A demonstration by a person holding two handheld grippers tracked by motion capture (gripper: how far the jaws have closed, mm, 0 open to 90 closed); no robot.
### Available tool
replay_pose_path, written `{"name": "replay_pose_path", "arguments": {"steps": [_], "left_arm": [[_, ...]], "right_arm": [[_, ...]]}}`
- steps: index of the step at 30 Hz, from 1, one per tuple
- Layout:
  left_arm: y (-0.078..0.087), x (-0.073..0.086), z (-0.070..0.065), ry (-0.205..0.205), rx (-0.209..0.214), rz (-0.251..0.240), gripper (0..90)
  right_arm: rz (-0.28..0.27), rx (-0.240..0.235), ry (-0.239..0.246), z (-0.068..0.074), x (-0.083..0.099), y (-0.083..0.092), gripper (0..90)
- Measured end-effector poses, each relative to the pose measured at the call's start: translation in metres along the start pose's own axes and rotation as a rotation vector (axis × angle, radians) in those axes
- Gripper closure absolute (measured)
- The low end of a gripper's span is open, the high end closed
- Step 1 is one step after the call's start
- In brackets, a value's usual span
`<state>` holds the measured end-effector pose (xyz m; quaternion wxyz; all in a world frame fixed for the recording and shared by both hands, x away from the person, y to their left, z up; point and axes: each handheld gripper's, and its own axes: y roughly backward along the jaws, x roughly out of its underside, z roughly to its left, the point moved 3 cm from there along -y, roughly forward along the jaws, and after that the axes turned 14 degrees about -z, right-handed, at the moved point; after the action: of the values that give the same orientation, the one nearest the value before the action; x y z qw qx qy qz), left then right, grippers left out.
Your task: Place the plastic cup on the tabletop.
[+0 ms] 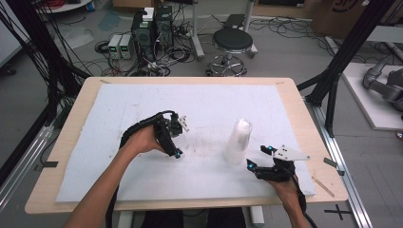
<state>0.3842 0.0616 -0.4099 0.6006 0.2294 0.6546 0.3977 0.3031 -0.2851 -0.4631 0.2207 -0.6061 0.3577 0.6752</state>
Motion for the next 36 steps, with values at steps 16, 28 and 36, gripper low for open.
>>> {"name": "replay_pose_path", "arguments": {"steps": [16, 28, 36], "left_arm": [[-0.013, 0.007, -0.001, 0.066, 0.009, -0.009, 11.7], [-0.01, 0.015, -0.002, 0.104, 0.013, -0.058, 7.5], [0.008, 0.035, -0.007, 0.138, -0.008, -0.19, 6.5]], "right_arm": [[-0.004, -0.009, -0.004, 0.0, 0.0, 0.0, 20.1], [-0.002, -0.011, -0.006, 0.0, 0.0, 0.0, 20.1], [-0.004, -0.013, -0.001, -0.001, 0.0, 0.0, 20.1]]}}
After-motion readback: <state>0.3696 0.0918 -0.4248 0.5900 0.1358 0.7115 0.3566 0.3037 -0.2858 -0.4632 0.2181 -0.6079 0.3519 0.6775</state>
